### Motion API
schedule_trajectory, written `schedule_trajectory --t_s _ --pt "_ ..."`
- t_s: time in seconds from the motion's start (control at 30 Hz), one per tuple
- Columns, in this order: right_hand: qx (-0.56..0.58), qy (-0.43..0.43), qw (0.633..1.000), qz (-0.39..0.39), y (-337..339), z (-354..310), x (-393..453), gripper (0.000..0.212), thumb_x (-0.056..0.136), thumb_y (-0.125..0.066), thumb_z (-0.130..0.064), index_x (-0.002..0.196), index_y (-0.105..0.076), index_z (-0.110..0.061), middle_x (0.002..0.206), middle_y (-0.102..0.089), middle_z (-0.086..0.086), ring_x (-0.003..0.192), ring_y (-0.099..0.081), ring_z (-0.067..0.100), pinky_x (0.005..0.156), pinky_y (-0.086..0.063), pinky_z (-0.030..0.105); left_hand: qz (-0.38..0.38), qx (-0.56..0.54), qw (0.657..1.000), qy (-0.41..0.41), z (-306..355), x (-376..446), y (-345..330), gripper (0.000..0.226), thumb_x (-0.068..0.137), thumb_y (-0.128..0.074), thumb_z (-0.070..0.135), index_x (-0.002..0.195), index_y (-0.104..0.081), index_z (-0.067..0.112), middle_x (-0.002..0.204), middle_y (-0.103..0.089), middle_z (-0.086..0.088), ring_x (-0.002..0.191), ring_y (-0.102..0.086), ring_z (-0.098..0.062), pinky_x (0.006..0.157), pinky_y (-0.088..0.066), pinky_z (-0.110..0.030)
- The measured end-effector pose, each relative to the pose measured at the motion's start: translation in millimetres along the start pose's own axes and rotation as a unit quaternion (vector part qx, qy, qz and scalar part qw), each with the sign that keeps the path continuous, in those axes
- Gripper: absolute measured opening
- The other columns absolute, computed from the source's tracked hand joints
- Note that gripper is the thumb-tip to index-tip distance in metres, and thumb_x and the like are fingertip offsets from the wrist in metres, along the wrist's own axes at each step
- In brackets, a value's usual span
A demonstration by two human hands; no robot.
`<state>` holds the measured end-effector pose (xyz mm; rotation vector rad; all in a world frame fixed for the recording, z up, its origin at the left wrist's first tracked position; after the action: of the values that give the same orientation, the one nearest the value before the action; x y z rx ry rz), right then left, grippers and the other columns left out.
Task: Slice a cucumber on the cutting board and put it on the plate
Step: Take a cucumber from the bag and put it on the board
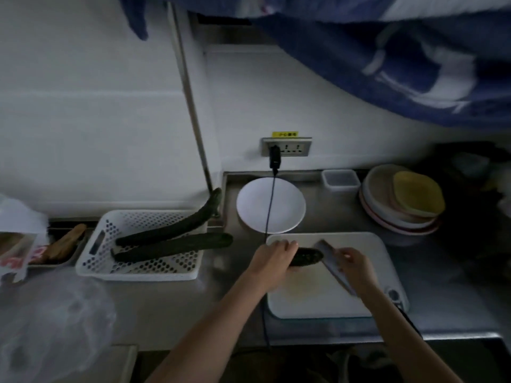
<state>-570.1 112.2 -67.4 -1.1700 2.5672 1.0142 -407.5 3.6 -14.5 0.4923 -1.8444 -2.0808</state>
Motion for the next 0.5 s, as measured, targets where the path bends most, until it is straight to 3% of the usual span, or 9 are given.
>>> schedule_trajectory --t_s 0.1,0.17,0.23,0.33,0.43,0.5 --pt "-0.187 -0.031 0.982 0.027 44 63 9 0.045 0.095 -0.053 -0.033 0.134 -0.044 -0.013 0.13 -0.052 0.014 0.109 -0.055 0.034 0.082 -0.046 0.038 -0.051 0.009 0.999 0.015 9 11 -37 0.053 0.095 -0.048 0.033 0.137 -0.03 0.008 0.127 -0.047 -0.013 0.112 -0.048 -0.03 0.086 -0.04 -0.04" --pt "-0.283 -0.039 0.958 -0.008 57 97 9 0.059 0.091 -0.058 -0.039 0.139 -0.038 -0.012 0.141 -0.042 0.012 0.122 -0.047 0.034 0.093 -0.043 0.04 -0.073 0.005 0.997 0.033 14 16 -55 0.054 0.096 -0.048 0.032 0.139 -0.028 0.007 0.13 -0.044 -0.013 0.115 -0.046 -0.03 0.09 -0.039 -0.041" --pt "-0.308 -0.028 0.95 -0.044 61 119 6 0.059 0.088 -0.06 -0.044 0.135 -0.042 -0.014 0.14 -0.042 0.01 0.123 -0.044 0.033 0.095 -0.043 0.04 -0.093 0.0 0.994 0.052 18 21 -69 0.052 0.097 -0.046 0.028 0.14 -0.027 0.007 0.132 -0.042 -0.014 0.117 -0.044 -0.03 0.092 -0.038 -0.041" --pt "-0.347 0.011 0.937 -0.028 66 125 -2 0.04 0.092 -0.055 -0.038 0.128 -0.047 -0.025 0.131 -0.042 0.001 0.119 -0.04 0.028 0.091 -0.042 0.039 -0.103 -0.014 0.992 0.075 22 25 -87 0.045 0.096 -0.048 0.024 0.135 -0.032 0.01 0.131 -0.04 -0.011 0.117 -0.04 -0.029 0.093 -0.038 -0.039" --pt "-0.365 0.039 0.93 -0.012 68 121 -1 0.028 0.09 -0.057 -0.029 0.115 -0.052 -0.016 0.122 -0.045 0.006 0.113 -0.041 0.028 0.089 -0.042 0.039 -0.116 -0.019 0.989 0.087 27 26 -99 0.044 0.094 -0.05 0.028 0.132 -0.036 0.011 0.131 -0.038 -0.01 0.119 -0.038 -0.029 0.096 -0.038 -0.04" --pt "-0.297 0.016 0.955 -0.02 71 117 -1 0.026 0.092 -0.057 -0.031 0.109 -0.051 -0.012 0.113 -0.049 0.007 0.106 -0.048 0.029 0.082 -0.044 0.038 -0.116 -0.015 0.989 0.096 29 24 -101 0.044 0.094 -0.05 0.031 0.131 -0.037 0.012 0.13 -0.039 -0.008 0.119 -0.038 -0.028 0.097 -0.036 -0.039"
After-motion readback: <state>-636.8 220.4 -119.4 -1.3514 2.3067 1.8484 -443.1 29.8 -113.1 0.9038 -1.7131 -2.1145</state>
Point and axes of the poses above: each hand's wrist, its own x-axis towards the middle knuckle, its own y-axis out of the back of the hand, z = x × y, the point moved 7 cm from there along x, towards the middle knuckle
